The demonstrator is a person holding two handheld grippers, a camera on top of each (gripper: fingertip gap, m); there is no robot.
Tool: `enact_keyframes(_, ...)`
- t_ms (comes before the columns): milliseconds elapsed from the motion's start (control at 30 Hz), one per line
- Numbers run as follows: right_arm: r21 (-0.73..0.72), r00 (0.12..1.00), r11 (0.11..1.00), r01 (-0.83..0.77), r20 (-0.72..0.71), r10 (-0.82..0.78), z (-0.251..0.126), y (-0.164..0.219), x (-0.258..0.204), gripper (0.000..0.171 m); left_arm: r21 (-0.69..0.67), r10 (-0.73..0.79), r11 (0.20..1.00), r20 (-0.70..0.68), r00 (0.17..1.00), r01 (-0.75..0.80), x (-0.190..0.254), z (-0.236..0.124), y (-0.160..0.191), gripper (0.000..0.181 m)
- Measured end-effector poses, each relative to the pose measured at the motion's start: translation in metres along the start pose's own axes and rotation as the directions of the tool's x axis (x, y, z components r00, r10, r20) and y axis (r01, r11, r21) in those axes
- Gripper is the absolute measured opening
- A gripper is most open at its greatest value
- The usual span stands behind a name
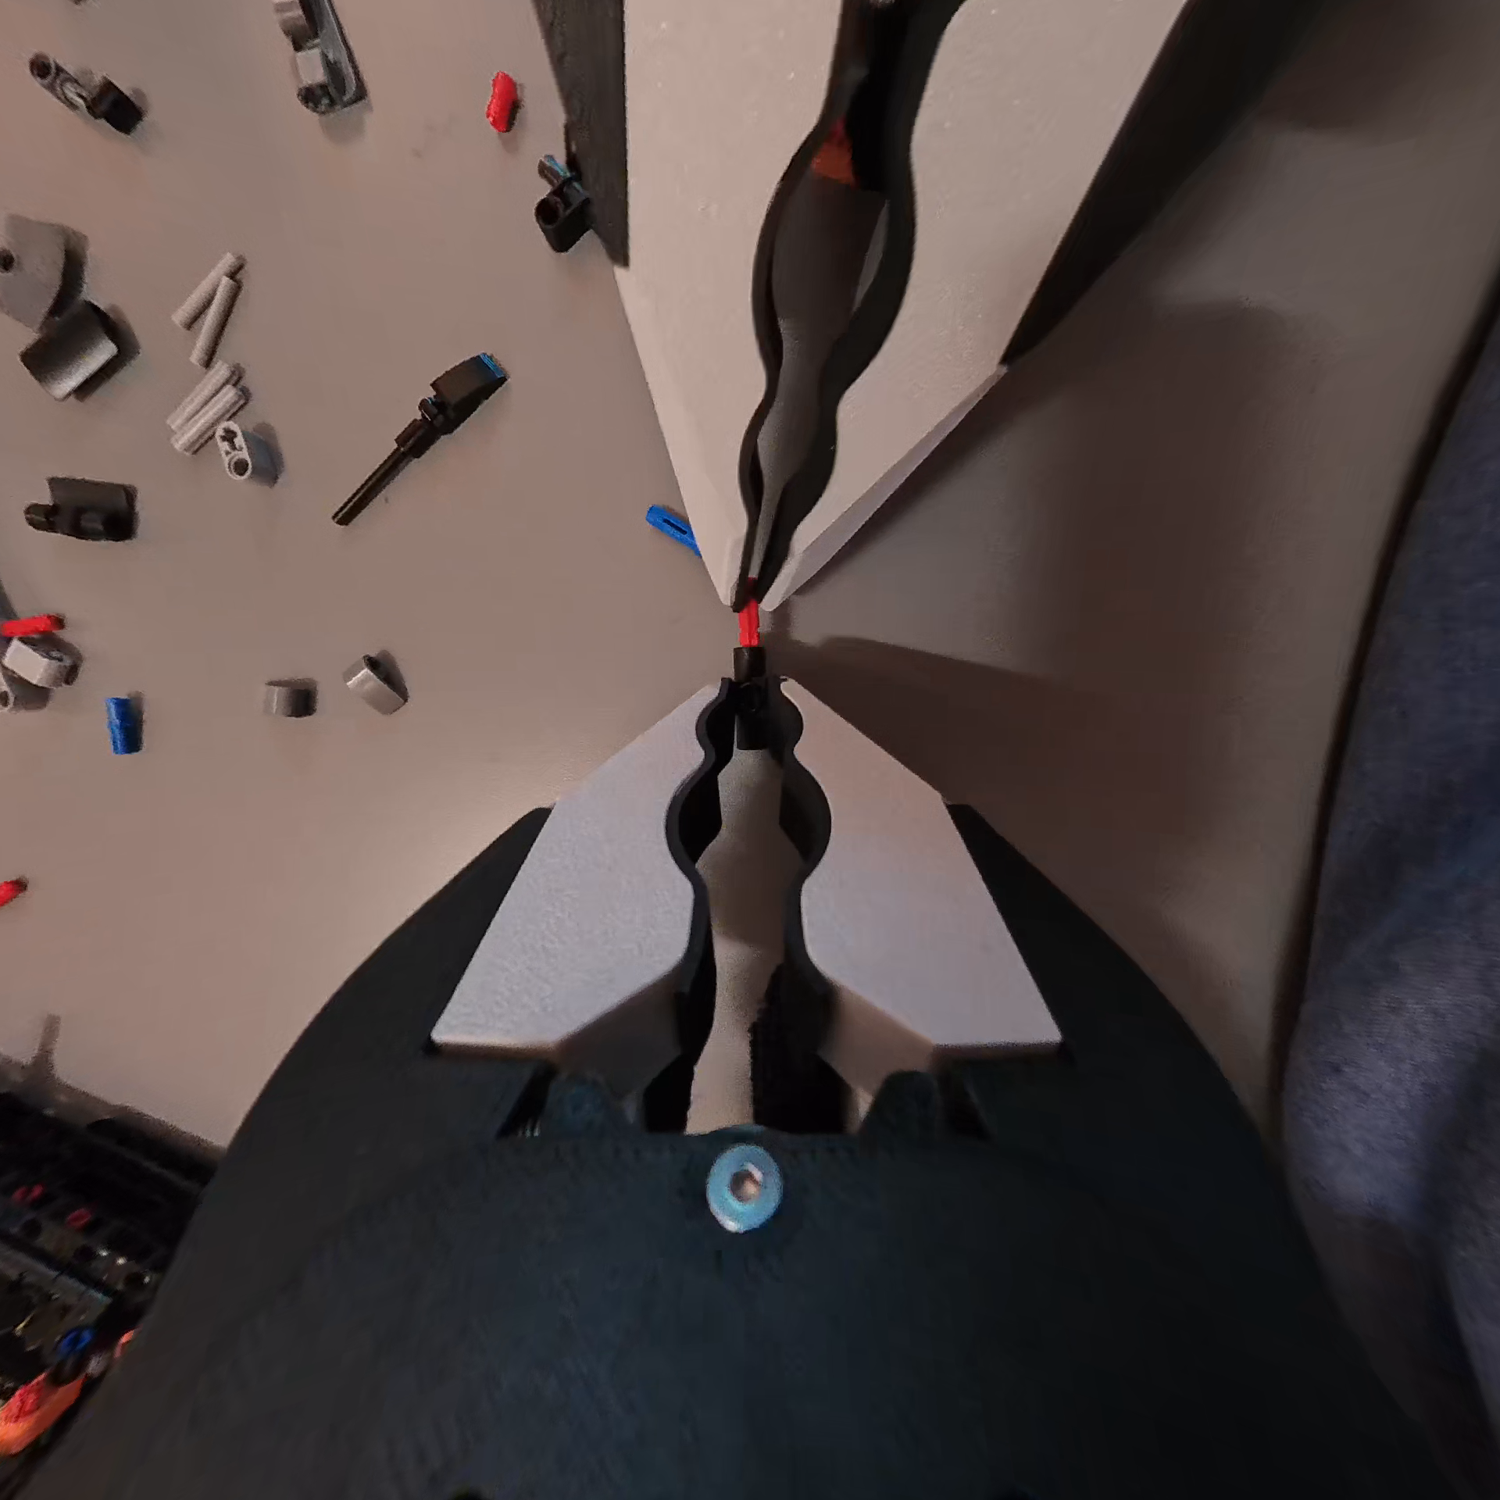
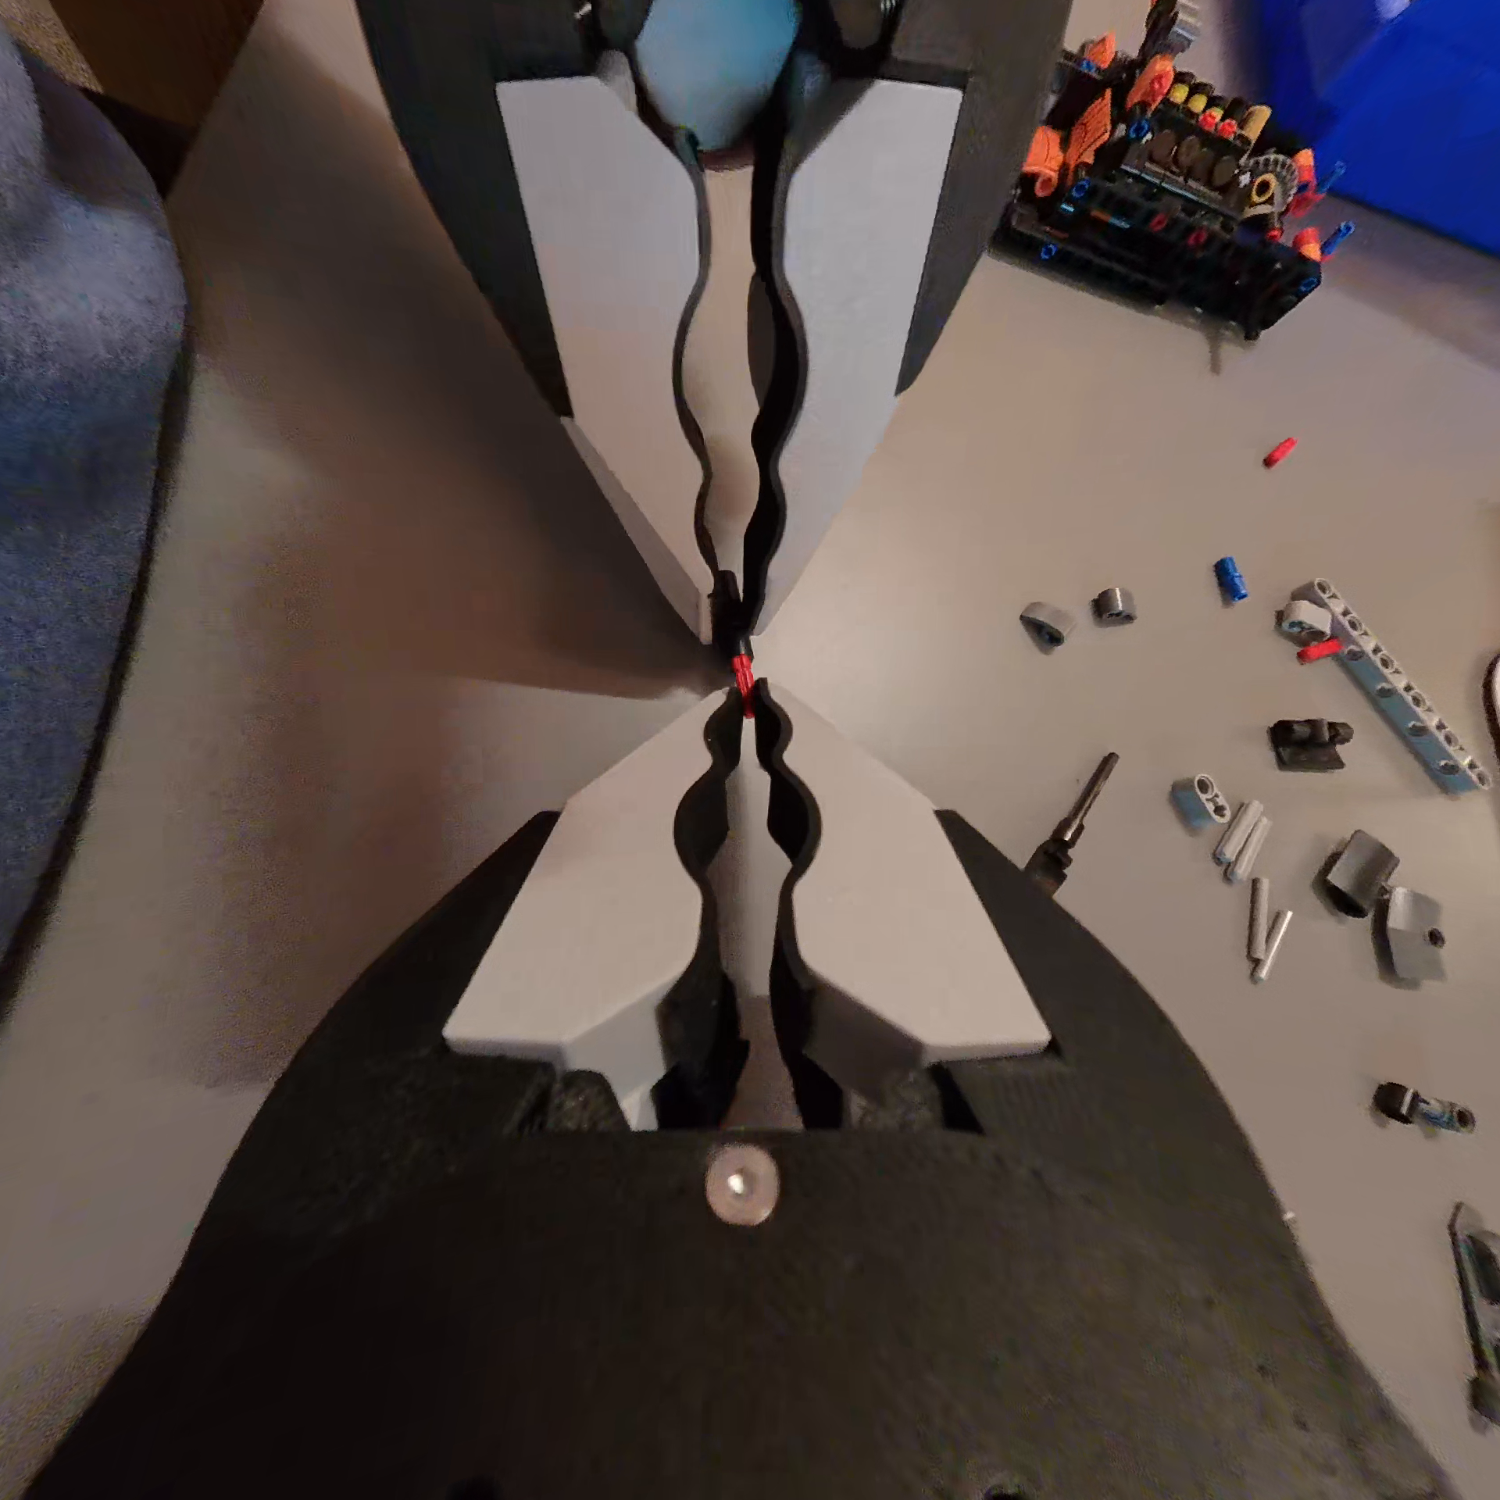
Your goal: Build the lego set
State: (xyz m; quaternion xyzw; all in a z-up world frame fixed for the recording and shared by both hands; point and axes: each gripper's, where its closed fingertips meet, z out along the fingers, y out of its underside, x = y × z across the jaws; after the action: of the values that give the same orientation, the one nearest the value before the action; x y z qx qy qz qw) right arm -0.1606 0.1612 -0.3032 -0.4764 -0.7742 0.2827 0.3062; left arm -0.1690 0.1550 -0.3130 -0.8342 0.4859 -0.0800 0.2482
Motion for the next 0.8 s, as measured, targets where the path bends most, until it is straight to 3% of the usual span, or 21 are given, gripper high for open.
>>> enact_keyframes(433, -0.015, 0.994, 0.995, -0.097, 0.049, 0.098, 0.0014, 0.0025, 0.0006, 0.000, -0.016, 0.019, 1.000, 0.033, 0.999, -0.018, -0.0012, 0.0008, -0.0005, 0.005)
enact_keyframes(800, -0.091, 0.962, 0.973, 0.210, -0.156, -0.222, 0.0013, -0.0006, 0.0033, 0.000, 0.043, -0.085, 0.995, -0.064, 0.994, 0.088, -0.0016, 0.0001, -0.0010, 0.005)
